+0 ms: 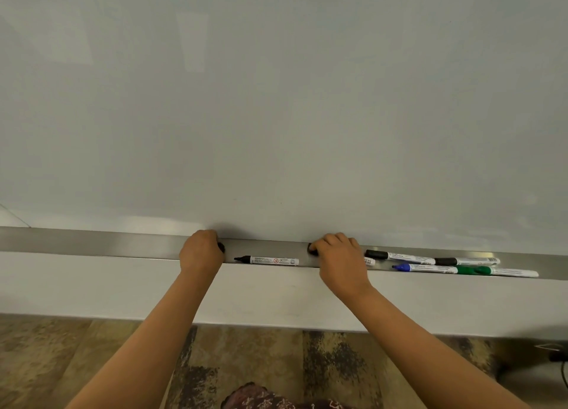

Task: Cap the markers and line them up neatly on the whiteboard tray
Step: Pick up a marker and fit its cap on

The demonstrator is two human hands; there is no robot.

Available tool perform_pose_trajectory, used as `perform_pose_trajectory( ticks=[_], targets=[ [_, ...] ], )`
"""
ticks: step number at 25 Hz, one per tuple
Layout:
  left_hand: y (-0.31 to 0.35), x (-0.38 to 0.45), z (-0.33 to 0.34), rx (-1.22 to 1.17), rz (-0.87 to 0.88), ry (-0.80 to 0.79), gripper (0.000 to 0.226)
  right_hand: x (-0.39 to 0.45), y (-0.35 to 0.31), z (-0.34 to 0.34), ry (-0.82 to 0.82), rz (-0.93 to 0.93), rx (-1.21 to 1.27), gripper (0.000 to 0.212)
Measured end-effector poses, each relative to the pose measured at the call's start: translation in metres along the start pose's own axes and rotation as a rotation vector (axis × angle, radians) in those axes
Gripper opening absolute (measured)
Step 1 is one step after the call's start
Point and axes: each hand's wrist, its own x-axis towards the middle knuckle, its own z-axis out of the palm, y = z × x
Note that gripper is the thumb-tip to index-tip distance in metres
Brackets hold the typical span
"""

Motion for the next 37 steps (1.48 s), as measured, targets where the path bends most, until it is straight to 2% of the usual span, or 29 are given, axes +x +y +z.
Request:
perform_pose_trajectory(
  ticks=[3, 8, 10, 15, 21, 25, 31, 35, 37],
  targets=[
    [0.001, -0.001, 0.000, 0.011, -0.025, 0.006, 0.020, 0.009, -0.024, 0.007, -0.097, -0.180, 0.023, 0.026],
    [0.007, -0.006, -0.003, 0.029, 0.026, 0.026, 0.022, 0.035, -0.040, 0.025, -0.288, -0.243, -0.093, 0.033],
    [0.007, -0.007, -0.003, 0.029, 0.052, 0.029, 0.022, 0.041, -0.041, 0.025, -0.304, -0.235, -0.088, 0.033],
    [0.006, -0.010, 0.000, 0.003, 0.072, 0.041, 0.020, 0.039, -0.045, 0.029, -0.306, -0.246, -0.060, 0.020],
    [0.006, -0.010, 0.000, -0.074, 0.075, 0.087, 0.023, 0.039, -0.044, 0.030, -0.325, -0.230, -0.037, 0.023],
    [0.005, -0.012, 0.001, -0.216, 0.042, 0.104, 0.028, 0.035, -0.039, 0.028, -0.285, -0.160, 0.077, 0.025],
    [0.010, -0.012, 0.000, -0.547, -0.011, 0.010, 0.032, 0.016, -0.031, 0.006, -0.112, -0.041, 0.359, 0.021],
    [0.020, -0.016, -0.012, -0.933, -0.062, -0.149, 0.031, 0.001, -0.031, -0.012, 0.072, 0.086, 0.558, 0.017],
    [0.024, -0.020, -0.018, -1.081, -0.081, -0.246, 0.026, -0.003, -0.032, -0.017, 0.107, 0.155, 0.608, 0.015]
  ],
)
